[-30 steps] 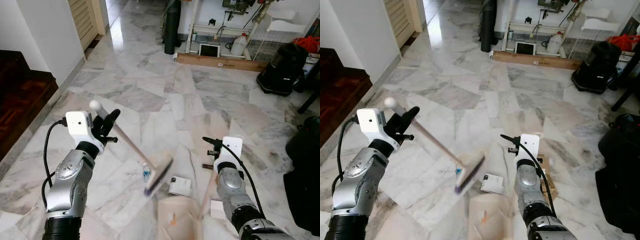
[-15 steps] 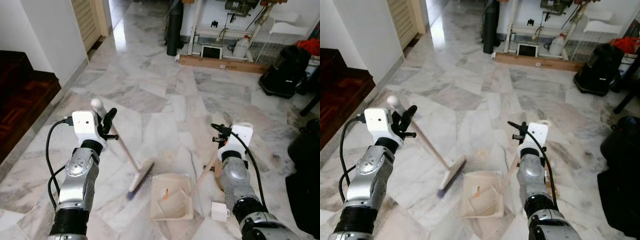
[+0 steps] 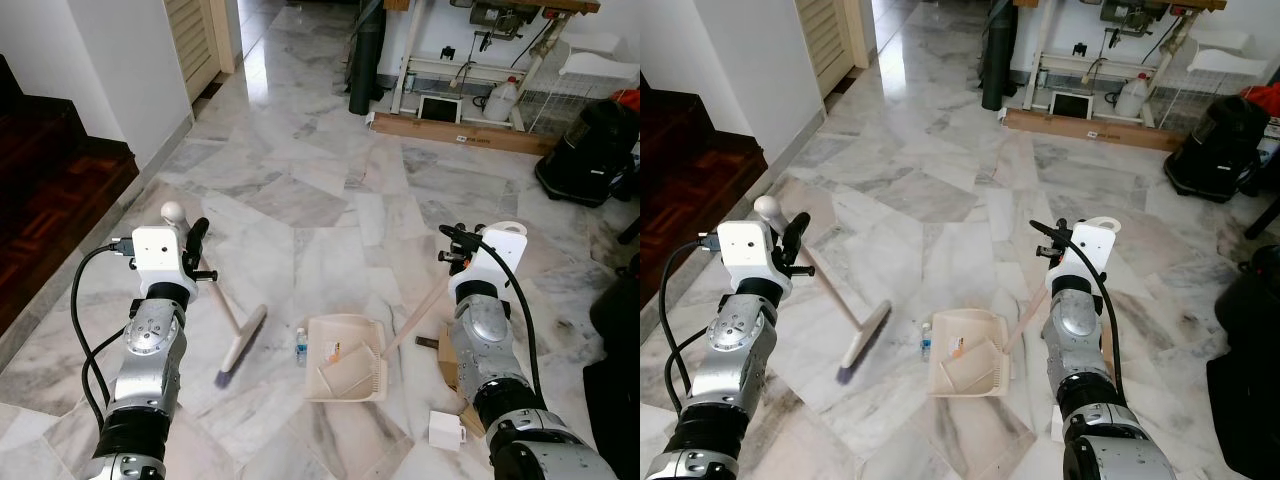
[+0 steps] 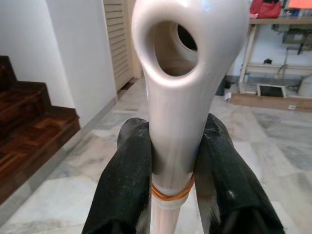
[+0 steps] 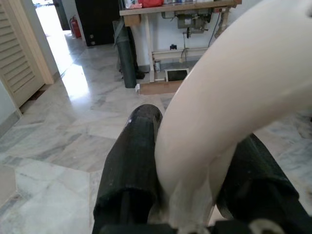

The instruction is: Sweep floor

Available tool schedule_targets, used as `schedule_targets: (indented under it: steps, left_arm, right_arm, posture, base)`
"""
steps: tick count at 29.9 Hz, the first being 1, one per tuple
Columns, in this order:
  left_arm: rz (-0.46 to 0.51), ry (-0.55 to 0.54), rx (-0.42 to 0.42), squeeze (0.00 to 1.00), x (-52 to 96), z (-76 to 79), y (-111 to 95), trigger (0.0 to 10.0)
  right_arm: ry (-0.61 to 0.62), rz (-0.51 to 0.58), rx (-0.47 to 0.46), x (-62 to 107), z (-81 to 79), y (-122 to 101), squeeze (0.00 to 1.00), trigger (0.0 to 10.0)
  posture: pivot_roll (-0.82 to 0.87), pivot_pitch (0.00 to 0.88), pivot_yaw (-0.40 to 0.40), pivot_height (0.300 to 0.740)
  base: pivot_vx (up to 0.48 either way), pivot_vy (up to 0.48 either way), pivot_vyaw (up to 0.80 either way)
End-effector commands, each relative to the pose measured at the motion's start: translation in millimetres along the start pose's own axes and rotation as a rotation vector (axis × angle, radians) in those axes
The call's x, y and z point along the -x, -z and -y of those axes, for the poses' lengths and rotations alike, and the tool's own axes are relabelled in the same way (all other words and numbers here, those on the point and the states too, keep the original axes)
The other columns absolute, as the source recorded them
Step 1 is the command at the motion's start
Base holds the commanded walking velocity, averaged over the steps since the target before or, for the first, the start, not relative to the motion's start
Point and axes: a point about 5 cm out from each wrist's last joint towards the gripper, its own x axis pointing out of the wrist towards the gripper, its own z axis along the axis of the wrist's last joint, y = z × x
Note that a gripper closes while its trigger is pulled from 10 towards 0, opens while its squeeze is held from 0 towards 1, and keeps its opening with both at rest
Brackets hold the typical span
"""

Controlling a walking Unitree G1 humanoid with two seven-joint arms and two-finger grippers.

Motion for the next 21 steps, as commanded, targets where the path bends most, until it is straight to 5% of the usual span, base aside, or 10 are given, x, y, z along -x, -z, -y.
schedule_targets:
  steps: [1, 21]
  left_arm:
    - [0.046, -0.004, -0.029, 0.00, -0.1, -1.9, -5, 10.0]
    - [0.062, -0.028, -0.015, 0.00, 10.5, 15.4, 6, 10.0]
  right_arm:
    - [0.012, 0.083, 0.006, -1.4, 6.9, -13, 0.00, 10.0]
    - [-0.008, 0.122, 0.031, 23.3, 20.7, -11, 0.00, 10.0]
  posture:
    - [0.03, 0.000, -0.018, 0.740]
    - [0.00, 0.000, -0.040, 0.740]
  base:
    - [0.000, 0.000, 0.00]
    - [0.000, 0.000, 0.53]
